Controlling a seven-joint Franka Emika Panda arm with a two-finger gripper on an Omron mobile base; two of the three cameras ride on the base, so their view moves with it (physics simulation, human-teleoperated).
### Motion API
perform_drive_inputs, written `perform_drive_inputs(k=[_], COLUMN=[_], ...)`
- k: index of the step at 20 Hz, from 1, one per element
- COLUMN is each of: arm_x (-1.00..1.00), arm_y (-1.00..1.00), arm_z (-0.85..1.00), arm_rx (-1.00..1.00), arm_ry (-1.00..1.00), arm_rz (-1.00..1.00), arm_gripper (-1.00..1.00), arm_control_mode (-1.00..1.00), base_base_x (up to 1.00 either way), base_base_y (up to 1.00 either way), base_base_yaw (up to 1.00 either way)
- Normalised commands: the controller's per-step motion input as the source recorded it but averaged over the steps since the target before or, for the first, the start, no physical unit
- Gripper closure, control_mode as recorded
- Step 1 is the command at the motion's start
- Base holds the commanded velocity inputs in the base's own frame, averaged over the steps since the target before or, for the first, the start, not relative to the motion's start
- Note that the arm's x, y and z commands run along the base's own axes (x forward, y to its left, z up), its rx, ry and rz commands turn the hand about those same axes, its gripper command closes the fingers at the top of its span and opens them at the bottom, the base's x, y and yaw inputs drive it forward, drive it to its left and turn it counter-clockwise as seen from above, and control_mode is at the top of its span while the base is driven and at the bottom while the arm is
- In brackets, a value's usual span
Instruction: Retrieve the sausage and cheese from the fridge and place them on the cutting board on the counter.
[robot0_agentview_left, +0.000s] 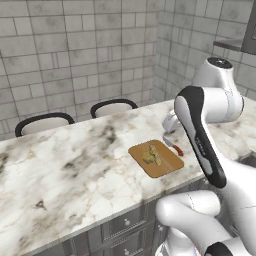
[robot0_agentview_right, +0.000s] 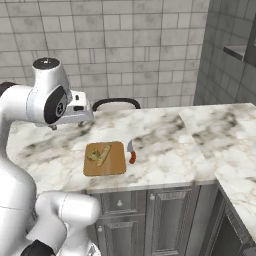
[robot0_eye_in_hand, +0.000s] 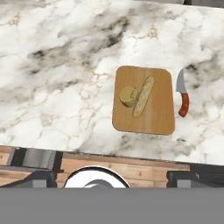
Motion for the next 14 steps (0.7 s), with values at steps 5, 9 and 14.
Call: perform_drive_inputs(k=[5, 9, 14], arm_x=[-0.5, -0.48, -0.21], arm_y=[-0.07, -0.12, -0.09], arm_z=[0.13, -0.02, 0.12], arm_rx=[0.0, 0.04, 0.0], arm_ry=[-0.19, -0.18, -0.02], arm_rz=[-0.09, -0.08, -0.05], arm_gripper=[-1.0, -1.0, -1.0], arm_control_mode=[-1.0, -1.0, -1.0], base_base_x=[0.0, 0.0, 0.0], base_base_y=[0.0, 0.0, 0.0], base_base_yaw=[0.0, 0.0, 0.0])
